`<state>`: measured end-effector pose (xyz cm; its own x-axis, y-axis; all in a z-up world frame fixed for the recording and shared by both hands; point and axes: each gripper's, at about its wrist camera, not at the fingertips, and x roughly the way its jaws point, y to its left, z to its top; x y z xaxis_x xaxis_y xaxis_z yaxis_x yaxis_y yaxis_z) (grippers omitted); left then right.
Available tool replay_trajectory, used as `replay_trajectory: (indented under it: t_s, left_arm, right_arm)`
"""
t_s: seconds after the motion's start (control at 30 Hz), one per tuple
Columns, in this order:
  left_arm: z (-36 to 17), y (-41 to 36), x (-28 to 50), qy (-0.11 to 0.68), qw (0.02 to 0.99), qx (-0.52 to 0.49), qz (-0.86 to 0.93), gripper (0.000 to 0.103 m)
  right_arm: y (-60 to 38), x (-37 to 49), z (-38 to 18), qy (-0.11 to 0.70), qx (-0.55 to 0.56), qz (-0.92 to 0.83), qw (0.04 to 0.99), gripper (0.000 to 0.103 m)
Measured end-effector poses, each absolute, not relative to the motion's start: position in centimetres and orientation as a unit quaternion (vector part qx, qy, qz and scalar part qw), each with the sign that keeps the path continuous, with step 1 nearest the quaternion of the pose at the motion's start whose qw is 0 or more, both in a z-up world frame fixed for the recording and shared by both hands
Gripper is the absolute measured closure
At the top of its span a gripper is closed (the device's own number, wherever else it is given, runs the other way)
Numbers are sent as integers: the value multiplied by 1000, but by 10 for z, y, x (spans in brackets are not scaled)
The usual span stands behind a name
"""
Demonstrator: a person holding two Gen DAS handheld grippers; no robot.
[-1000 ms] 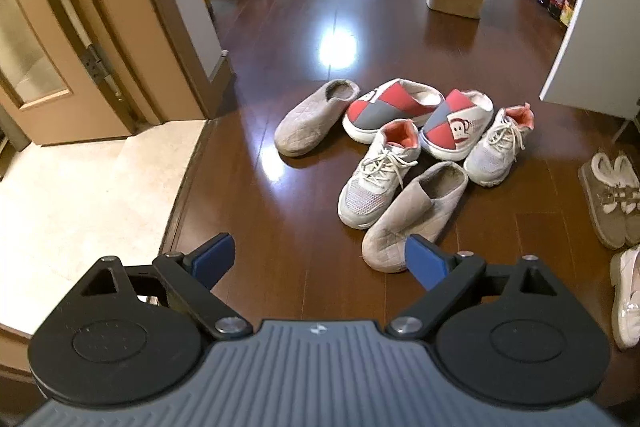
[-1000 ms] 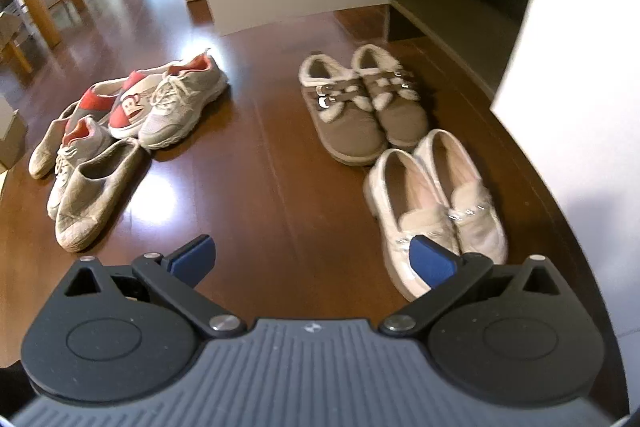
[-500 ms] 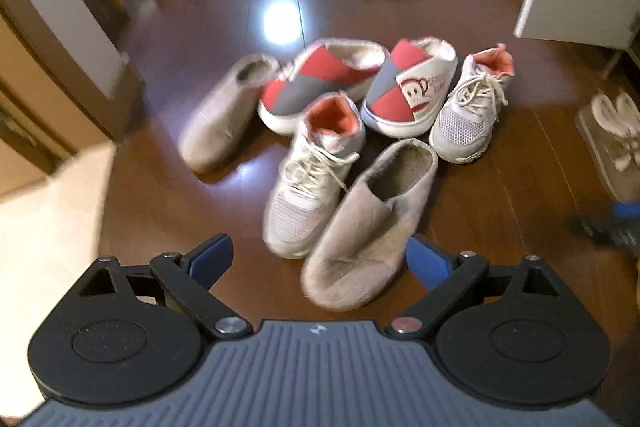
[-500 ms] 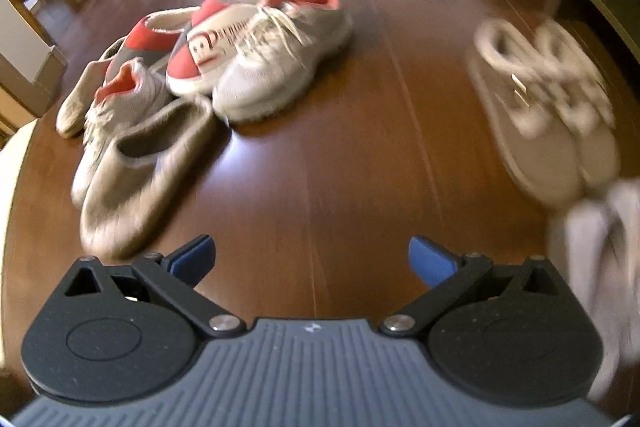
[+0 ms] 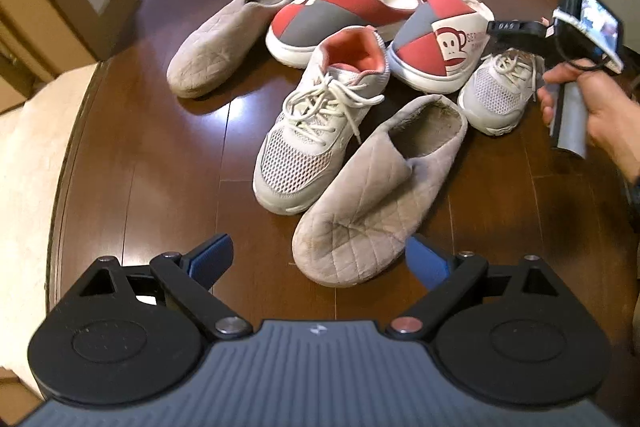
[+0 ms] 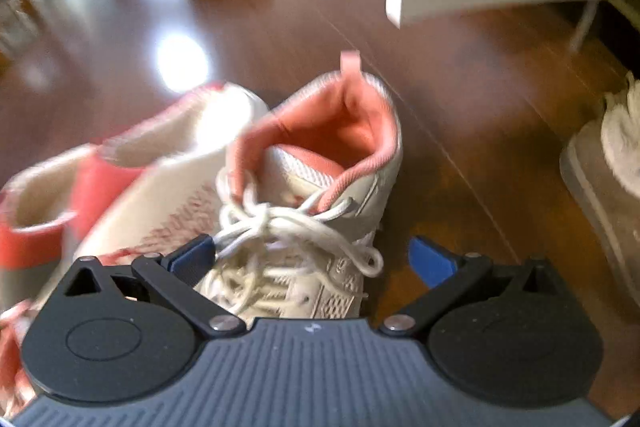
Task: Organize scattered shoes
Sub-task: 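Grasp a white pink-lined sneaker by its heel with the right gripper, then carry the white sneaker beside the beige loafers and set it down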
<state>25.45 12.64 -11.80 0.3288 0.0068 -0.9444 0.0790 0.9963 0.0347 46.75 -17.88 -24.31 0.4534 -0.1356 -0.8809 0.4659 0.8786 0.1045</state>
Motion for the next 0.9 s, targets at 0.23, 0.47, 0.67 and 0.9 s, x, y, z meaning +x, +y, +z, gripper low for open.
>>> replay_trajectory:
  t_s: [0.23, 0.47, 0.67, 0.9]
  left_arm:
    - [-121, 104, 244, 591, 803, 48, -58, 8]
    - [-116, 57, 227, 582, 801, 86, -113, 8]
    - [-114, 31, 221, 576, 800, 115, -124, 8]
    - [-126, 28, 230, 590, 790, 121, -113, 8]
  right_arm:
    - [-194, 394, -224, 516, 49, 13, 855, 47]
    - [-215, 227, -202, 526, -49, 107, 843, 2]
    - [-189, 245, -215, 466, -117, 121, 869, 1]
    - [-182, 318, -259, 492, -114, 146, 851, 24]
